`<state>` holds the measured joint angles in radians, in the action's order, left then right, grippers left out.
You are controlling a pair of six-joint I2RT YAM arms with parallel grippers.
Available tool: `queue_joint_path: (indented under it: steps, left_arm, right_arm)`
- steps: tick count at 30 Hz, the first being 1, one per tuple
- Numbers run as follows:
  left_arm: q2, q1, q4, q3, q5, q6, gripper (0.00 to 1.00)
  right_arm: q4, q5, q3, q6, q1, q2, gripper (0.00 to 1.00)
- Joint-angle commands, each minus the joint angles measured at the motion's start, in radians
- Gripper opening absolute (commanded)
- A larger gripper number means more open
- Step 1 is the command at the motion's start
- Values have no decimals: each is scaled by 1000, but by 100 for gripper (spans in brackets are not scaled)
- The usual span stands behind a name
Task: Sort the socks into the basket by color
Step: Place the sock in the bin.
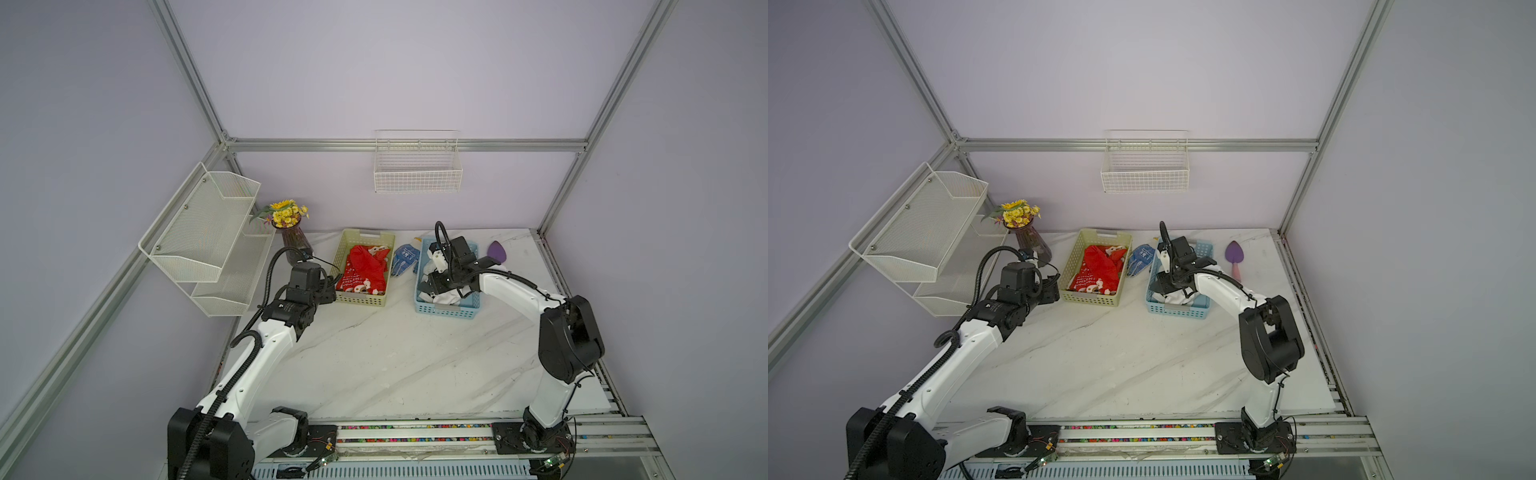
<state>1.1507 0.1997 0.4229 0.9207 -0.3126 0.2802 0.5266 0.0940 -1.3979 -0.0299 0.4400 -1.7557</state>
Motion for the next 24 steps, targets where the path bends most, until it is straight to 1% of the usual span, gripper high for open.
queue_joint_path:
  steps: [1, 3, 5, 7, 8, 9, 10, 13, 15, 18, 20, 24]
  left_arm:
    - [-51, -12, -105, -64, -115, -62, 100]
    - [-67, -14, -153, -100, -154, -103, 100]
    - [-82, -16, -229, -146, -175, -133, 100]
    - [-93, -17, -323, -202, -201, -162, 100]
    - [-95, -19, -396, -238, -207, -180, 100]
    - [-97, -21, -467, -275, -207, -200, 100]
    - [-96, -22, -531, -311, -204, -218, 100]
    - [-71, -27, -749, -416, -213, -265, 100]
    - [-35, -36, -873, -470, -208, -285, 100]
    - [30, -52, -960, -501, -204, -285, 100]
    - [75, -56, -1010, -513, -212, -281, 100]
    - [153, -60, -1169, -555, -203, -286, 100]
  right_arm:
    - [-93, -21, 24, -30, 2, 145, 49]
    - [-107, -32, 48, -46, 2, 211, 52]
    - [-121, -49, 76, -63, 3, 265, 62]
    - [-148, -81, 114, -86, 3, 319, 76]
    - [-172, -96, 142, -96, 3, 349, 85]
    - [-198, -116, 175, -105, 2, 378, 92]
    - [-220, -129, 200, -107, 3, 409, 97]
    - [-287, -183, 286, -107, 3, 478, 97]
    - [-314, -245, 333, -108, 3, 516, 97]
    - [-365, -320, 412, -133, 2, 586, 97]
    - [-423, -339, 476, -135, 2, 639, 97]
    - [-490, -377, 578, -113, 2, 727, 97]
